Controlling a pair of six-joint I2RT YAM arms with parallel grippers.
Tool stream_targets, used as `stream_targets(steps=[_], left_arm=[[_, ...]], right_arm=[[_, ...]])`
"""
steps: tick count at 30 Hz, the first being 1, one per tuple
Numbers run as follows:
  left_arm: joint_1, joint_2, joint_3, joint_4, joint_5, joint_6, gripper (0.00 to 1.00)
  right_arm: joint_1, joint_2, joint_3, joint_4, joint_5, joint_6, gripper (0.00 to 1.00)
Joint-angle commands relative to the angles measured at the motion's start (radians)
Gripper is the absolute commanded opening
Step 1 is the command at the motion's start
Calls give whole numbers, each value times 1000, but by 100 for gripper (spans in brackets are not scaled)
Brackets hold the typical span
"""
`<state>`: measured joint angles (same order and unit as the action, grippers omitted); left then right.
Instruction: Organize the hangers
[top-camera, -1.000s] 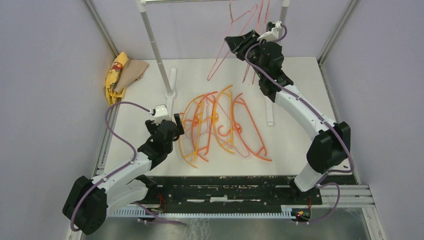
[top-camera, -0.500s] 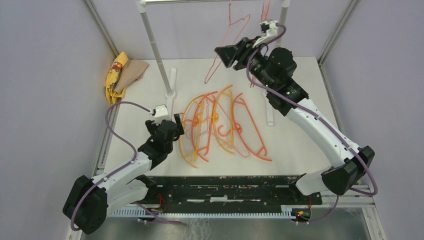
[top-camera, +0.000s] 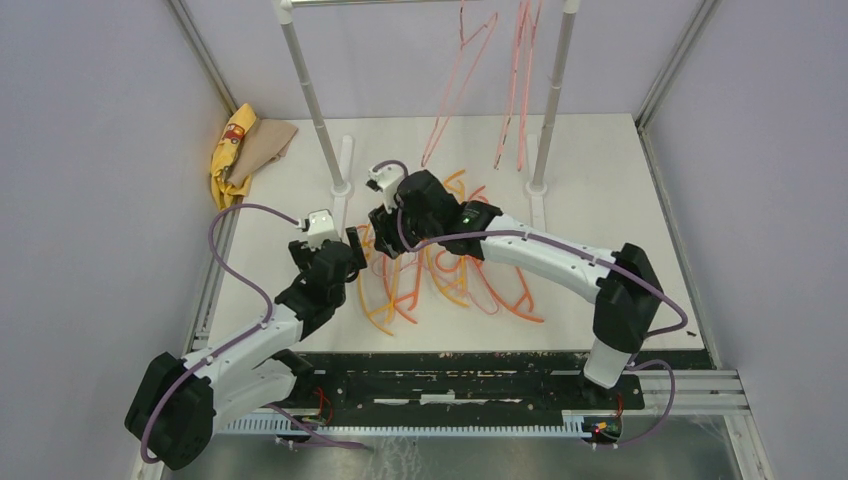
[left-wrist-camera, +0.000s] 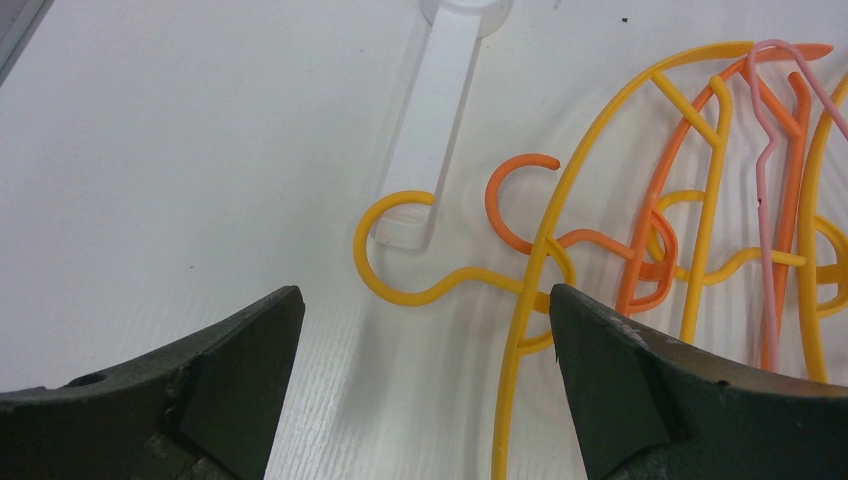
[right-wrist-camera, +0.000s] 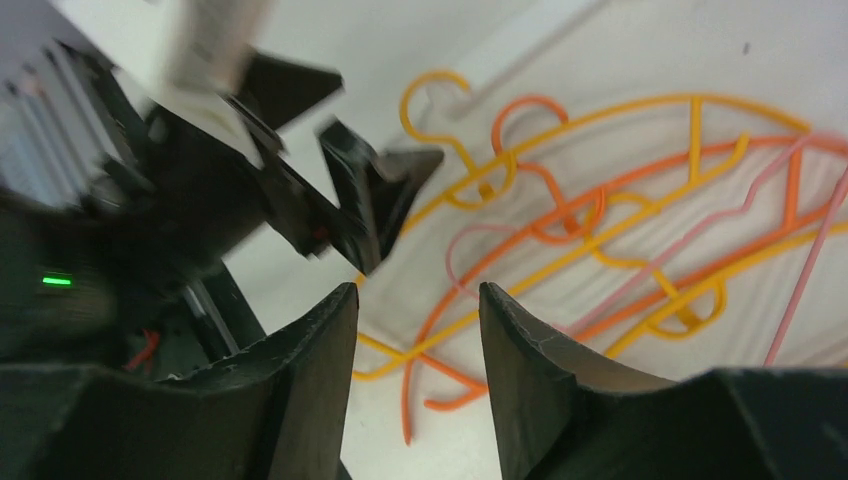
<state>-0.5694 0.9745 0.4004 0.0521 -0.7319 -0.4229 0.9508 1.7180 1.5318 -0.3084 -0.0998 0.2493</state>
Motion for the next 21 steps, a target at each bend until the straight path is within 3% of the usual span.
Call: stream_targets(steps=[1,9,21], left_arm=[[-1,-39,-9,18,-52,-50,99],[-1,-23,-7,22,-41,-54,99],[-1,-9,-5,31,-39,-54,99]], right_arm=[[4,31,-70,-107,113,-70,54],[-10,26,-319,-57,248,-73,55],[-101,48,-399,-22,180,-77,51]])
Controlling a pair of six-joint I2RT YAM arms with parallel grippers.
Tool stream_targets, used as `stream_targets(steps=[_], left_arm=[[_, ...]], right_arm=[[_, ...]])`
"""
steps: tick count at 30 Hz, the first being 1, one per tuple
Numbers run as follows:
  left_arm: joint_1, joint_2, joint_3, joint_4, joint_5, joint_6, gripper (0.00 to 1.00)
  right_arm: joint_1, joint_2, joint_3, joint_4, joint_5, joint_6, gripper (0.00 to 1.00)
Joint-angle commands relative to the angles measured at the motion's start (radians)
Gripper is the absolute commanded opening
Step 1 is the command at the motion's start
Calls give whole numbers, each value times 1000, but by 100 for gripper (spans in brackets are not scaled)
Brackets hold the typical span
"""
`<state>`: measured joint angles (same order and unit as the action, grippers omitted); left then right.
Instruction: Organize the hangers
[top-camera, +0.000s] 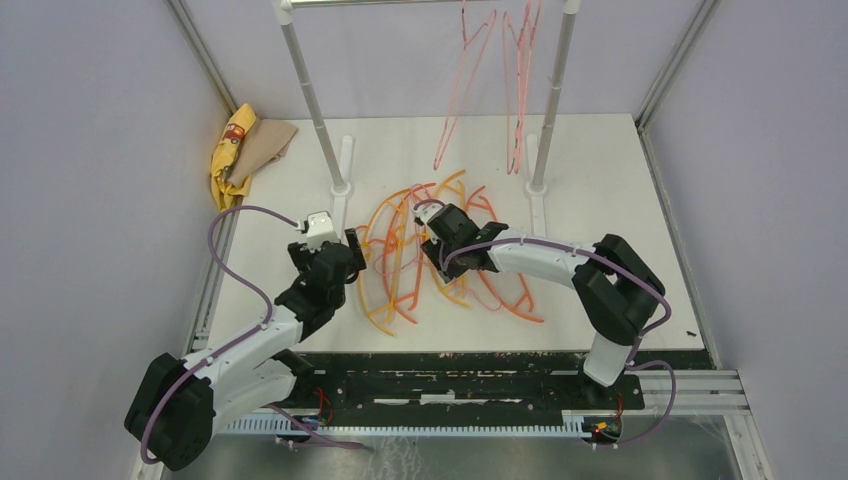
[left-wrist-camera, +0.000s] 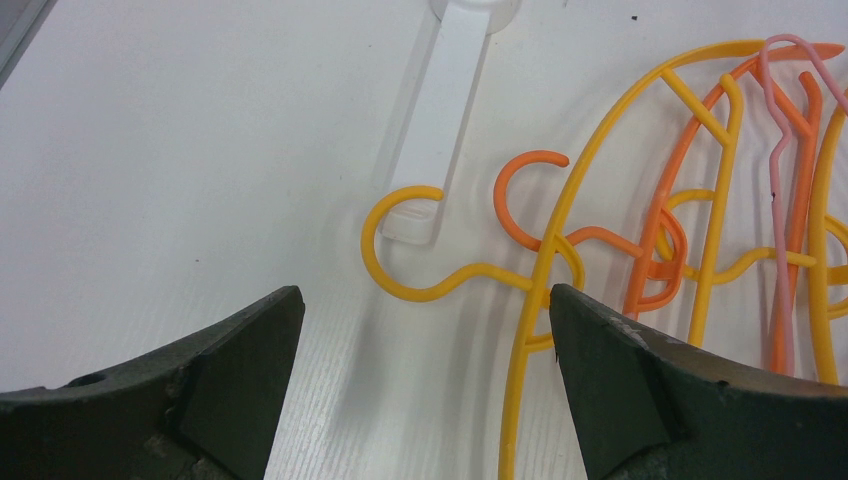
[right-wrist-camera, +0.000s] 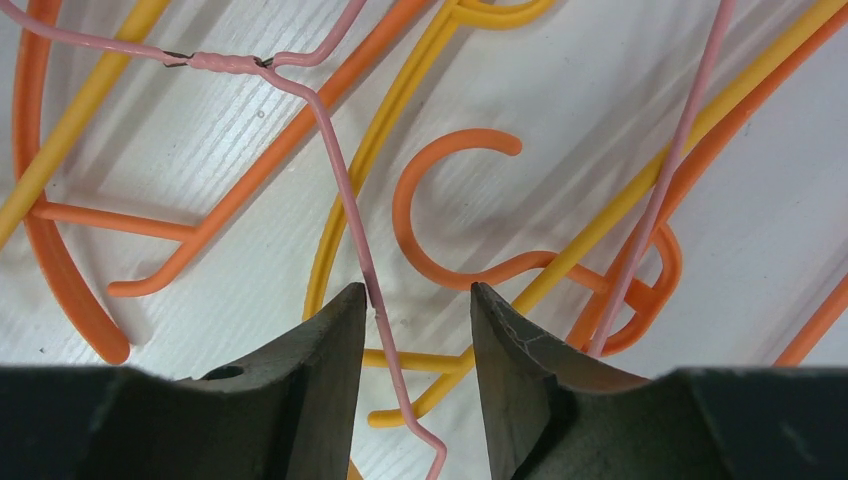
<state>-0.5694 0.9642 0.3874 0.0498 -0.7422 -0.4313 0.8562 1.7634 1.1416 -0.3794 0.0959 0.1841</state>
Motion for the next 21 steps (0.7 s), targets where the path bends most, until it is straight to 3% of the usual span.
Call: stream_targets(steps=[1,17,19,21], left_arm=[[-1,3,8,33,-29,-46,99],[-1,2,9,28,-32,-50,99],[-1,0,8,28,-34,-50,99],[-3,-3,8,28,-34,-50,99]], right_arm=[[-7,6,-9,50,-27,-12,48],[-9,18,-41,64,-84,6,29],[-11,21,-41,67,-89,10,21],[-12,20,-39,72,-96,18,6]])
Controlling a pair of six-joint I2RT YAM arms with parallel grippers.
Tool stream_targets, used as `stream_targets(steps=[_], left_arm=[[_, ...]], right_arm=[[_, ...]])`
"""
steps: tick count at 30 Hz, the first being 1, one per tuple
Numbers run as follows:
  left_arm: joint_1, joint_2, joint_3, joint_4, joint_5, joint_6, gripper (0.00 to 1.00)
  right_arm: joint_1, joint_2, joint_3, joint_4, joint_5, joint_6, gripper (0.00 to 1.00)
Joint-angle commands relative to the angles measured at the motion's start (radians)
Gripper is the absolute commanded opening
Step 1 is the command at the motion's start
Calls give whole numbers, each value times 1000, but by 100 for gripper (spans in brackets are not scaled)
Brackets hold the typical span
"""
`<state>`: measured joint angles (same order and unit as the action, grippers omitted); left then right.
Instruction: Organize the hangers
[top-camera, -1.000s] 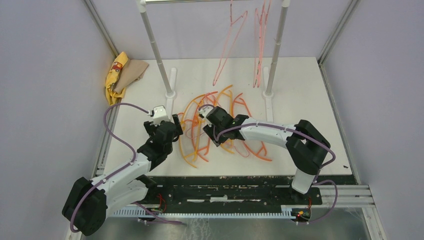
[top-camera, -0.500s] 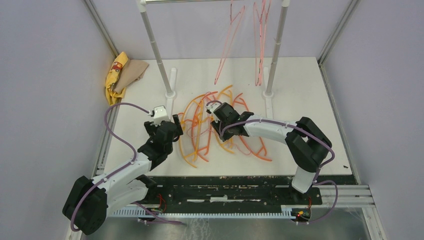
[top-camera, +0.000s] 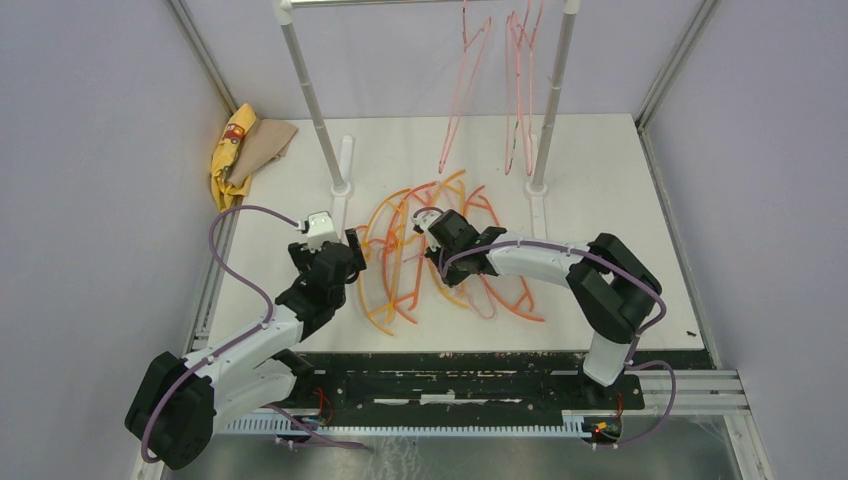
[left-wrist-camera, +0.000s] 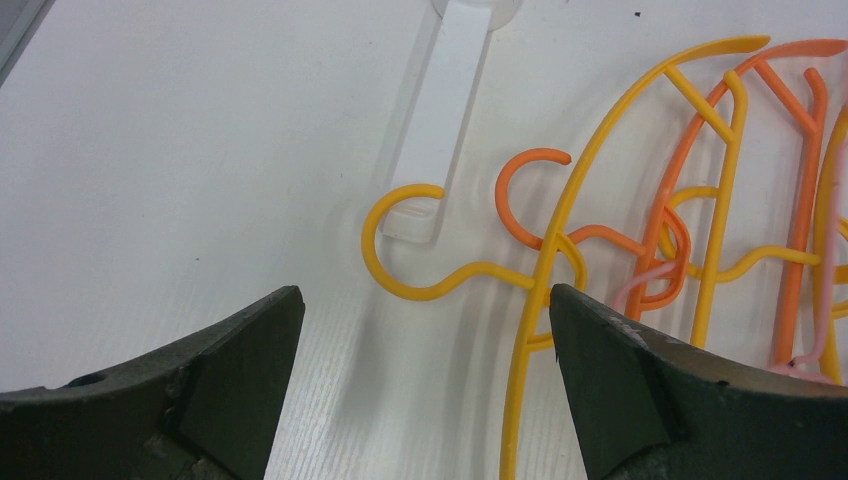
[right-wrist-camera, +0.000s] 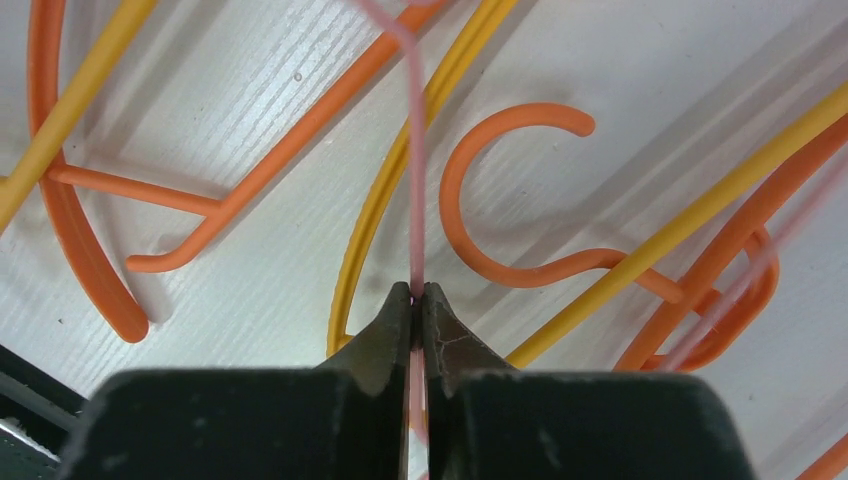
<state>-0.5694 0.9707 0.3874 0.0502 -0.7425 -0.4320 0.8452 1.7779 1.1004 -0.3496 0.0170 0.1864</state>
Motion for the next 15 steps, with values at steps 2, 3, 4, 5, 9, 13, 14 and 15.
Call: stream_targets(steps=[2,3,4,5,9,13,14,15], left_arm=[[-1,-13,7,27,-34,-50,99],[-1,-14,7,27,-35,-50,99],[-1,-15,5,25,-34,-50,99],[-2,-17,6,25,-33,-50,99],[-1,-34,2,25,-28,-53,99],[-1,-64,-8,25,-28,-52,99],[-1,-73,-11,26,-27,-54,99],[-2,-82,-15,29,-25,-54,99]], right_arm=[[-2,-14,-1,53,-20,27,1],[-3,-28,-6,61,-20,35,1],[-4,-45,-12,73,-19,45,1],[-4,-64,-19,86,-16,57,1],[-8,-157,-54,160,16,123,1],[-13,-234,-68,261,55,221,1],[-15,-246,-67,285,56,249,1],[-18,-251,-63,313,55,278,1]])
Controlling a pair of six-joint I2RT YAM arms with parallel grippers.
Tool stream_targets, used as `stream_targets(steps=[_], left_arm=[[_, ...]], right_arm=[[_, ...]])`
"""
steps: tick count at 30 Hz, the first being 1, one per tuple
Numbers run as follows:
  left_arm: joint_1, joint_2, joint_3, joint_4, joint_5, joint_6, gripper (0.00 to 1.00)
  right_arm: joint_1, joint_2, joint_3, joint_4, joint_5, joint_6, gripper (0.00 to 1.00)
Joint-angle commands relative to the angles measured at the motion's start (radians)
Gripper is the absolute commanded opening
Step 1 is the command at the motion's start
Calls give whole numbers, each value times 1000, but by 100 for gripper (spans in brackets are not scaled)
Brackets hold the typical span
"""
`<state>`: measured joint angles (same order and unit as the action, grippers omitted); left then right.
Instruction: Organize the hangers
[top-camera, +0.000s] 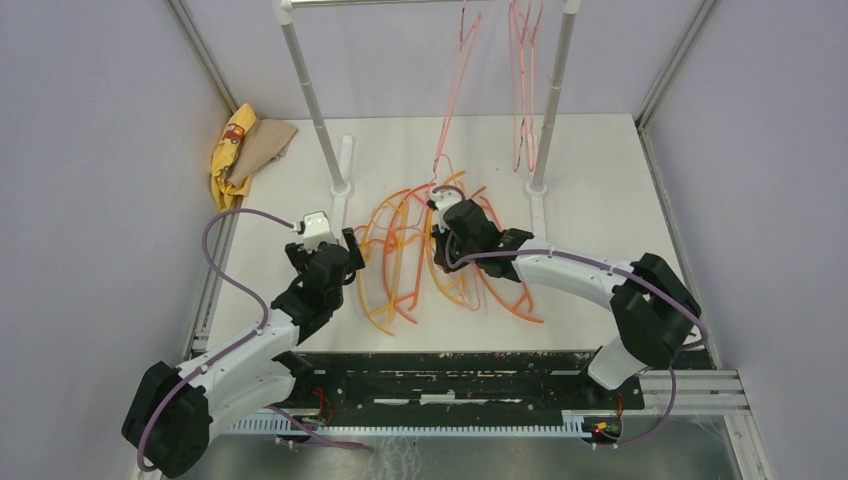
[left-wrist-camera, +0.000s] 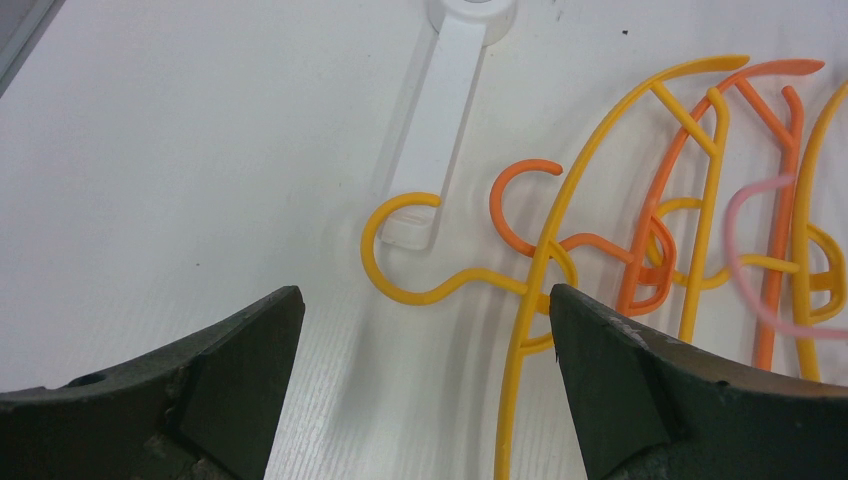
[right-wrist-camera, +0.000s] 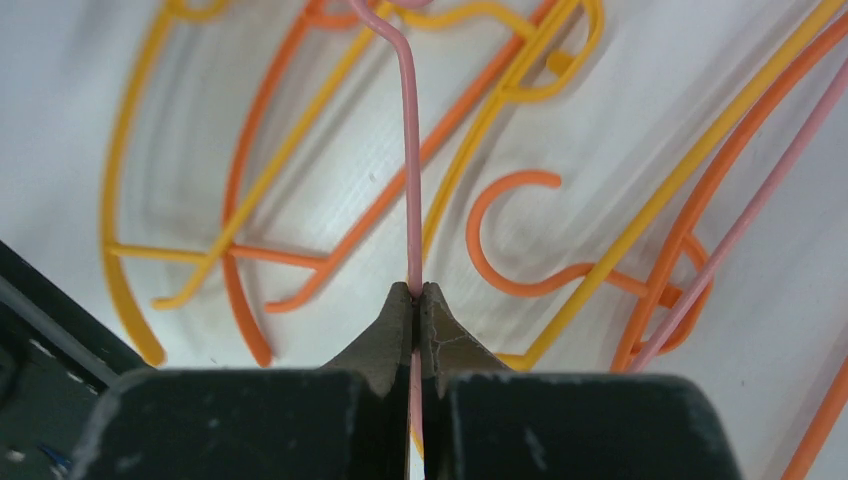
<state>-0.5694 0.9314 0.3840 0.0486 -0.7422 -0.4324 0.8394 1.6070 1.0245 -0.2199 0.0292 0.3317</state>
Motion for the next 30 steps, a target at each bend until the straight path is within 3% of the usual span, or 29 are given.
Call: stream_targets(steps=[1,8,13,19,25,30], left_arm=[[-1,-47,-17,35,-23,-54,99],[-2,-30,-10,37,-23,-54,99],[-1,-30,-8,34,-28,-54,99],[-1,-47,-13,29,-30,-55,99],[-1,-52,-17,30,-25,-58,99],[-1,-35,-13,36,-25,-60,99]], right_arm=[[-15,-82,16,208,35,163,1],[21,4,153,368,-90,315,1],[136,32,243,356,-35,283,0],[263,7,196,393,110,271,1],[312,-39,90,412,183,285,1],[381,-72,139,348,219,219,1]])
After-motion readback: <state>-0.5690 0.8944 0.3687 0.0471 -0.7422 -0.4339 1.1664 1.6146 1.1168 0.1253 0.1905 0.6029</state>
